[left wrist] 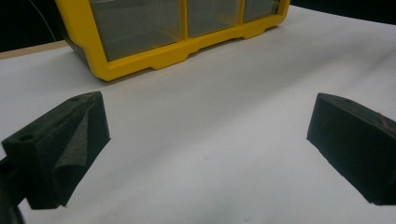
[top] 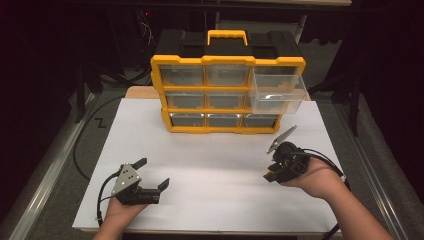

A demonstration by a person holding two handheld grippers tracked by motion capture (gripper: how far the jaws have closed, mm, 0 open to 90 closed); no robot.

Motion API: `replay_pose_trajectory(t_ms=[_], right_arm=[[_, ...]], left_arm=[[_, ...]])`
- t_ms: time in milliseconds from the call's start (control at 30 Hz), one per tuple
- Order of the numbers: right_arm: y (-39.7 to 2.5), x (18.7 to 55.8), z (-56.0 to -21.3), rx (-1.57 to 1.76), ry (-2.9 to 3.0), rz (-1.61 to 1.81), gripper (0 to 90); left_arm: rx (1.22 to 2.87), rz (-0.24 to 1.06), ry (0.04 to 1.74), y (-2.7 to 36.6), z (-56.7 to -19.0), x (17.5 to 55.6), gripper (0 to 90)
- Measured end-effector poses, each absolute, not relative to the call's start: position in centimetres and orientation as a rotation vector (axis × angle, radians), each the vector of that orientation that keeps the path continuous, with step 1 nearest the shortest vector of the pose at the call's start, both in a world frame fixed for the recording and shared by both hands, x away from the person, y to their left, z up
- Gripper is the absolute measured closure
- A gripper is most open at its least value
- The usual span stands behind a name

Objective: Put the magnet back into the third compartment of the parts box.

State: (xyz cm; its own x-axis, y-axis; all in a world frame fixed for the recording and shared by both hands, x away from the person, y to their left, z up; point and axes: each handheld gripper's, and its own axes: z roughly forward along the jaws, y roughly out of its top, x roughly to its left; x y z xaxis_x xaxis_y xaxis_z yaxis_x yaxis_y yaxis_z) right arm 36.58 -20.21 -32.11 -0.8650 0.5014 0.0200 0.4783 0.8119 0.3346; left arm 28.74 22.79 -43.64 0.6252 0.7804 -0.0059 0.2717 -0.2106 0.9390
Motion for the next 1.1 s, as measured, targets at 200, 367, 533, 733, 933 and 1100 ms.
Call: replay_pose_trajectory(t_ms=[200,367,533,733,933,1100], right_arm=[[-20.4,36.7,-31.2,0.791,2.926,0.521,65.2],[-20.5,36.7,-30.2,0.793,2.922,0.529,65.2],[-20.5,36.8,-29.4,0.777,2.923,0.528,65.2],[-20.6,36.7,-28.4,0.763,2.917,0.533,65.2],[-20.9,36.8,-27.6,0.752,2.918,0.529,65.2],[-20.9,37.0,-26.9,0.774,2.918,0.525,65.2]], left_arm=[[1.777,0.585,0.855,22.8,-43.7,28.7,0.3],[1.776,0.581,0.856,22.8,-43.7,28.8,0.3],[1.776,0.581,0.855,22.8,-43.7,28.7,0.2],[1.771,0.581,0.859,22.9,-43.7,28.7,0.3],[1.776,0.583,0.855,22.9,-43.7,28.8,0.3],[1.771,0.582,0.858,22.8,-43.7,28.7,0.2]])
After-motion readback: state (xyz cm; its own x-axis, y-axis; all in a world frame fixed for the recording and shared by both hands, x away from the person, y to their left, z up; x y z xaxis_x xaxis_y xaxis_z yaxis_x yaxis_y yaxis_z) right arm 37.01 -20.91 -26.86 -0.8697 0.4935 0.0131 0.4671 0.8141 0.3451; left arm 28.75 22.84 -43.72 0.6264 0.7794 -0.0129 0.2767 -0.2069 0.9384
